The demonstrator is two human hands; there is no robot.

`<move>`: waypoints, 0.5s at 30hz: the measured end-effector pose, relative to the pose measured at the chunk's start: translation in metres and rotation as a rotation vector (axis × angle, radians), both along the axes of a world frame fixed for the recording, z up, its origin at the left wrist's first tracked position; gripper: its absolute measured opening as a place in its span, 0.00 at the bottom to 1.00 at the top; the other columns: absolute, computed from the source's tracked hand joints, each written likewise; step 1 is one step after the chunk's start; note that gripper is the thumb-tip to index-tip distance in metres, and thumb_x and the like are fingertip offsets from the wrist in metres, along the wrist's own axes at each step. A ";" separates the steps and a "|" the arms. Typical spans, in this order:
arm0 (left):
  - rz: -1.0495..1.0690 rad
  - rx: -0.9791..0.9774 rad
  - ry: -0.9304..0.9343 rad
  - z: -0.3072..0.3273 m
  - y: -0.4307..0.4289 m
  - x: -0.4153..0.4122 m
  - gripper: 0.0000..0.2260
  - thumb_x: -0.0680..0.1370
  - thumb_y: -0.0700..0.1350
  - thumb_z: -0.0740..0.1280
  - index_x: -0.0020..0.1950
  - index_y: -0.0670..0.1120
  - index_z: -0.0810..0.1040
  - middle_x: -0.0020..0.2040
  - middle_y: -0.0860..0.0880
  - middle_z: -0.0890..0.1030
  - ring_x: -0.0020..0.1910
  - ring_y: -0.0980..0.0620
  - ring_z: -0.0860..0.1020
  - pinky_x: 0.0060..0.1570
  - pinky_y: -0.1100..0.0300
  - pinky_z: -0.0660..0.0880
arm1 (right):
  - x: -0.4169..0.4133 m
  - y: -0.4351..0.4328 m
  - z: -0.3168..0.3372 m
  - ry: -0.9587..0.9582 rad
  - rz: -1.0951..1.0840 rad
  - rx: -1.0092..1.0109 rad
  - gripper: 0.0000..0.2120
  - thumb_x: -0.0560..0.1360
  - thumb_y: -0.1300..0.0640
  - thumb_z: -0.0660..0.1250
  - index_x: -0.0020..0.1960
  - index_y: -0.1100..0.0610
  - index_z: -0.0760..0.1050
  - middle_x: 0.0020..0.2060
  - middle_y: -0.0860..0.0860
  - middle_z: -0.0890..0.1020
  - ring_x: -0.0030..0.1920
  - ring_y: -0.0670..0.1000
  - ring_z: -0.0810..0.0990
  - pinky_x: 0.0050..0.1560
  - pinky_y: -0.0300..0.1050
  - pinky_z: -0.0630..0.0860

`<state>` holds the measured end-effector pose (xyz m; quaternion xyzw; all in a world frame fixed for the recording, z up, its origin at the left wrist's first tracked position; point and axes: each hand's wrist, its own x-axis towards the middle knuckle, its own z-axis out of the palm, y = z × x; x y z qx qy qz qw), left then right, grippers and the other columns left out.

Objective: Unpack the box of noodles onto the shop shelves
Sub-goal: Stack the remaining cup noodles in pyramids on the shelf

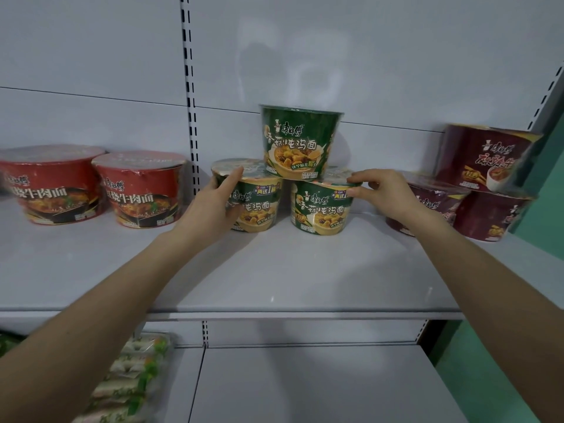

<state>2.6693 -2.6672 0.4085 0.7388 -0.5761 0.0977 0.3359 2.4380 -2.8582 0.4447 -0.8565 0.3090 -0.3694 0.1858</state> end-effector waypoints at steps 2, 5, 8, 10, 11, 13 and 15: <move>0.002 0.001 -0.009 0.000 0.000 0.001 0.29 0.78 0.42 0.63 0.76 0.50 0.53 0.73 0.40 0.63 0.66 0.39 0.69 0.61 0.50 0.68 | -0.002 -0.001 0.001 -0.017 0.026 0.050 0.14 0.71 0.63 0.70 0.56 0.62 0.79 0.55 0.55 0.80 0.56 0.55 0.76 0.53 0.37 0.70; 0.000 0.001 -0.012 -0.001 0.000 0.002 0.29 0.78 0.42 0.63 0.76 0.50 0.53 0.73 0.40 0.63 0.66 0.39 0.69 0.61 0.49 0.69 | -0.003 -0.003 0.002 0.004 0.062 0.067 0.14 0.71 0.65 0.69 0.56 0.63 0.77 0.53 0.56 0.80 0.57 0.65 0.75 0.60 0.52 0.72; -0.004 0.002 -0.010 -0.001 -0.001 0.001 0.30 0.78 0.42 0.63 0.76 0.49 0.53 0.73 0.40 0.62 0.66 0.39 0.69 0.62 0.48 0.68 | -0.004 -0.004 0.002 0.020 0.086 0.052 0.13 0.72 0.66 0.68 0.57 0.65 0.76 0.53 0.54 0.78 0.58 0.64 0.75 0.63 0.54 0.70; -0.001 0.006 -0.010 -0.001 -0.001 0.001 0.29 0.78 0.42 0.63 0.76 0.49 0.53 0.73 0.39 0.62 0.65 0.39 0.70 0.61 0.48 0.69 | -0.005 -0.006 0.003 0.034 0.101 0.055 0.13 0.73 0.67 0.67 0.57 0.65 0.76 0.53 0.54 0.78 0.59 0.61 0.76 0.64 0.52 0.70; 0.000 0.006 -0.010 -0.001 -0.001 0.001 0.29 0.78 0.42 0.64 0.76 0.49 0.54 0.73 0.39 0.62 0.65 0.39 0.70 0.61 0.48 0.69 | -0.005 -0.006 0.003 0.041 0.104 0.060 0.13 0.73 0.67 0.67 0.57 0.66 0.75 0.54 0.55 0.78 0.59 0.59 0.76 0.64 0.50 0.70; 0.003 0.006 -0.013 -0.001 -0.001 0.001 0.29 0.78 0.42 0.64 0.76 0.48 0.54 0.73 0.39 0.63 0.65 0.39 0.71 0.61 0.48 0.69 | -0.006 -0.005 0.003 0.041 0.110 0.074 0.13 0.73 0.68 0.66 0.57 0.66 0.75 0.57 0.59 0.78 0.58 0.54 0.75 0.64 0.46 0.69; 0.002 0.008 -0.008 -0.001 -0.001 0.000 0.30 0.77 0.42 0.64 0.75 0.48 0.54 0.73 0.39 0.63 0.64 0.39 0.71 0.61 0.49 0.69 | -0.006 -0.006 0.002 0.044 0.102 0.064 0.13 0.74 0.67 0.66 0.58 0.66 0.74 0.56 0.59 0.77 0.58 0.54 0.75 0.64 0.45 0.68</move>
